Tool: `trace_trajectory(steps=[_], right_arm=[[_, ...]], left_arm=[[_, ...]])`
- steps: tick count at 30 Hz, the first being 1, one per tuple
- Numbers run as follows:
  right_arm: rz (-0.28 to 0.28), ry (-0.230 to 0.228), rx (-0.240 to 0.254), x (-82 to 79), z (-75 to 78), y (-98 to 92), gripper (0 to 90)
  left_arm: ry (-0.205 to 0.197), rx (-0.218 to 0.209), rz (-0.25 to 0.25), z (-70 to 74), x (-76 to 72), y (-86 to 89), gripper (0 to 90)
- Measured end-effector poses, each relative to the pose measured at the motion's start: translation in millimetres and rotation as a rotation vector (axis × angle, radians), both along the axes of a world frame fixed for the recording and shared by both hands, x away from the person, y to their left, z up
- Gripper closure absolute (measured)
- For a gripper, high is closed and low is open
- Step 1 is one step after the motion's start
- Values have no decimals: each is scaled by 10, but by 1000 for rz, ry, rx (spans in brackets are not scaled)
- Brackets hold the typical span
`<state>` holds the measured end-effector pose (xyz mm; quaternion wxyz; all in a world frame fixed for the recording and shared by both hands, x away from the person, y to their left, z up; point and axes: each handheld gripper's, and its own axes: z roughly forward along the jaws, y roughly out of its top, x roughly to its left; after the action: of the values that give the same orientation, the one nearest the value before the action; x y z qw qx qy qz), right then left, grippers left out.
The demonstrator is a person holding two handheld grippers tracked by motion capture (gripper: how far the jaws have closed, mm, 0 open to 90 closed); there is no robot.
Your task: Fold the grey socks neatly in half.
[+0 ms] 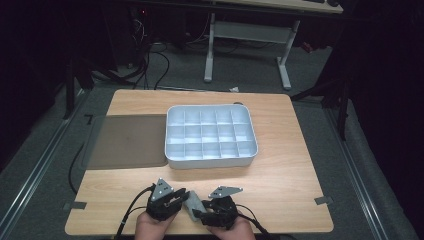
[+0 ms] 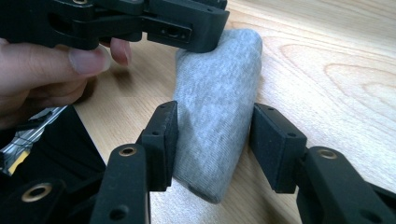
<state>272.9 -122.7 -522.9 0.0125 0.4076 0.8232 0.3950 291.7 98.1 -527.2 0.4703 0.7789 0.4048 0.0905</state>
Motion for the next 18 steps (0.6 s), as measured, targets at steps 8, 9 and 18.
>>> trace_trajectory(steps=[8, 9, 18], right_arm=[[33, 16, -4, 23, 0, 58, 555], [38, 20, -4, 29, 2, 65, 556], [50, 79, 11, 102, 1, 77, 521]], left_arm=[[60, -20, -15, -24, 34, 91, 730], [68, -28, -23, -31, 38, 99, 730], [48, 1, -54, -45, 6, -3, 891]])
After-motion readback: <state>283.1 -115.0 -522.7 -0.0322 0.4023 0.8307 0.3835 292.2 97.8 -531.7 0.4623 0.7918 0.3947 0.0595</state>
